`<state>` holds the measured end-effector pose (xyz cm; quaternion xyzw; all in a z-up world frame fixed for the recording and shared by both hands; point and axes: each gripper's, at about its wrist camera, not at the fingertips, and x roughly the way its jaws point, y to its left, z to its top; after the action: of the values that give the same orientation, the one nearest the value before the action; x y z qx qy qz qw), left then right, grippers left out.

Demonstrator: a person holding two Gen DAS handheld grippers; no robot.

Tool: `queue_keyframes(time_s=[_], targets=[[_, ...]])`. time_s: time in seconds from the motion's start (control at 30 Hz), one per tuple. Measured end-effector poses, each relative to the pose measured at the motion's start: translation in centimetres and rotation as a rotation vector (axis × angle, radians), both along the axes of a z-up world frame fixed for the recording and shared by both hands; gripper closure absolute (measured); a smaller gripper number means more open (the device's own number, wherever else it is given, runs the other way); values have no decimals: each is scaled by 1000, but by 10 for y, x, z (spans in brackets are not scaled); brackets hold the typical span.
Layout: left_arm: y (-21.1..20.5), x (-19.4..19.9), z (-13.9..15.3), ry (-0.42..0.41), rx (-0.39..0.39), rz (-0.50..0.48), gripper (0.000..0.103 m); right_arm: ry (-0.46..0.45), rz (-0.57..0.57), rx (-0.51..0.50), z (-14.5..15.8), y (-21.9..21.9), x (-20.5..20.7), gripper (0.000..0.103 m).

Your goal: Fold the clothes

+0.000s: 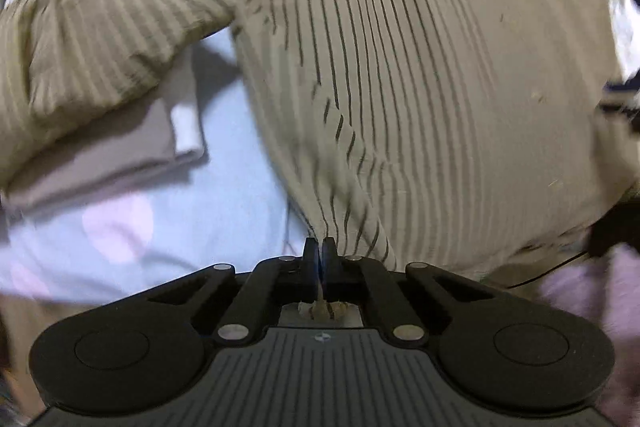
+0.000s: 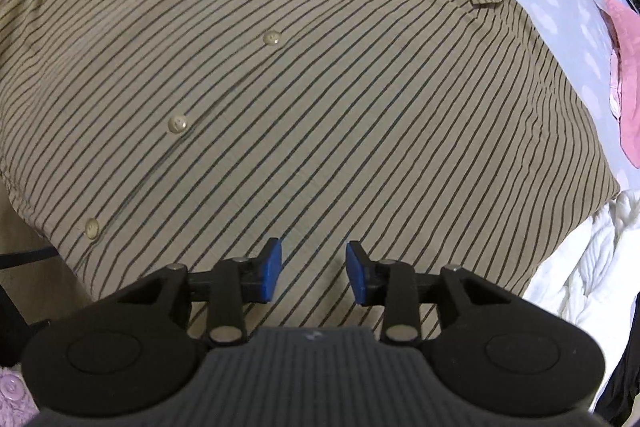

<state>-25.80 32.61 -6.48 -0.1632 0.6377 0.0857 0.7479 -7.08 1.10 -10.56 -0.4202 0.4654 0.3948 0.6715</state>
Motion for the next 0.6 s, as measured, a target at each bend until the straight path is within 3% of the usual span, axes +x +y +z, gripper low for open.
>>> queue_keyframes(time_s=[0.03, 0.1, 0.23, 0.4, 0.5, 0.6], targets=[[5, -3, 4, -1, -22, 25, 103, 1, 0, -10, -3, 1, 1, 64], [11, -9, 3, 48, 5, 42, 103, -2, 4, -26, -7, 1, 3, 64], [27, -12, -27, 214, 85, 83, 103, -1, 8, -33, -11, 4, 5, 64], [34, -13, -62, 341, 156, 56, 103, -2, 9, -31, -11, 0, 3, 64], [40, -12, -63, 334, 139, 79, 103, -4, -15, -33, -11, -8, 8, 64], [39, -4, -36, 208, 94, 94, 103, -7, -74, -14, -7, -18, 20, 61]])
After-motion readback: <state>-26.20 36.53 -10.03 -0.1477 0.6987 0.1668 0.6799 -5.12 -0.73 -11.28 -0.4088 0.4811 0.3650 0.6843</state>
